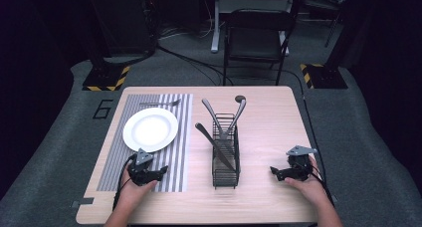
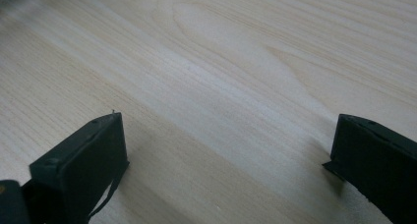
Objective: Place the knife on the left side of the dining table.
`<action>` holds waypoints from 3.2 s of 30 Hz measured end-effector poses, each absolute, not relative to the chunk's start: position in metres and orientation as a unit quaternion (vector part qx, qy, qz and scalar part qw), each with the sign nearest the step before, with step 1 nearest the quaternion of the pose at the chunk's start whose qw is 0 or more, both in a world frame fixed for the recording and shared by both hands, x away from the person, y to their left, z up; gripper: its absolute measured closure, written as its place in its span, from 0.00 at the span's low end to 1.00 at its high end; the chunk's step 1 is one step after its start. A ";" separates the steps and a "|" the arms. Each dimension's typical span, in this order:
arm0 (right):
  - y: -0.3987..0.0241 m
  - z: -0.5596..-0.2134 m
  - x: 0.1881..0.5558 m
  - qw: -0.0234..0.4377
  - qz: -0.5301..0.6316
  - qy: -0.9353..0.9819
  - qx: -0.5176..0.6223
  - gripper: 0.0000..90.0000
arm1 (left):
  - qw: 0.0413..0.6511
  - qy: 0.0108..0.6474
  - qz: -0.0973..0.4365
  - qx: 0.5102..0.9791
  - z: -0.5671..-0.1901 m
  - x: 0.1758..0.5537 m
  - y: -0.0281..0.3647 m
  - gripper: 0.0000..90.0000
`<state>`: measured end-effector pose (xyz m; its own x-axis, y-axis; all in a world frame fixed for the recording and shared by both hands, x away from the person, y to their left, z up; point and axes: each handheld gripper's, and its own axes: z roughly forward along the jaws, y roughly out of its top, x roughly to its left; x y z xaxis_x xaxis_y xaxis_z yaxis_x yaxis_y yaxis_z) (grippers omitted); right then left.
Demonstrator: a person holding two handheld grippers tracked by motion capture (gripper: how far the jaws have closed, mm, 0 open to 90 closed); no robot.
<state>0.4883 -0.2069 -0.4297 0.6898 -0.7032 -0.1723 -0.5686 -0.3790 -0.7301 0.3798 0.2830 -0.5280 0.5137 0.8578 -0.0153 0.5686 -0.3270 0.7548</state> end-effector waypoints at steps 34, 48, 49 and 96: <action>-0.207 -0.430 0.488 0.404 -0.082 0.385 -0.826 0.00 | 0.378 0.477 0.187 0.771 -0.526 0.380 0.288 0.38; -0.207 -0.430 0.488 0.403 -0.084 0.385 -0.826 0.00 | 0.398 0.493 0.160 0.757 -0.507 0.374 0.293 0.47; -0.207 -0.430 0.488 0.403 -0.084 0.385 -0.826 0.00 | 0.400 0.494 0.159 0.755 -0.507 0.373 0.293 0.48; -0.207 -0.430 0.489 0.404 -0.080 0.383 -0.827 0.00 | 0.429 0.439 0.106 0.782 -0.408 0.384 0.230 0.56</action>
<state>0.4886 -0.2070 -0.4297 0.6935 -0.6985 -0.1765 -0.5689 -0.3806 -0.7290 0.3844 0.2303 -0.4082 0.5911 0.7787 -0.2106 0.5960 -0.2458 0.7644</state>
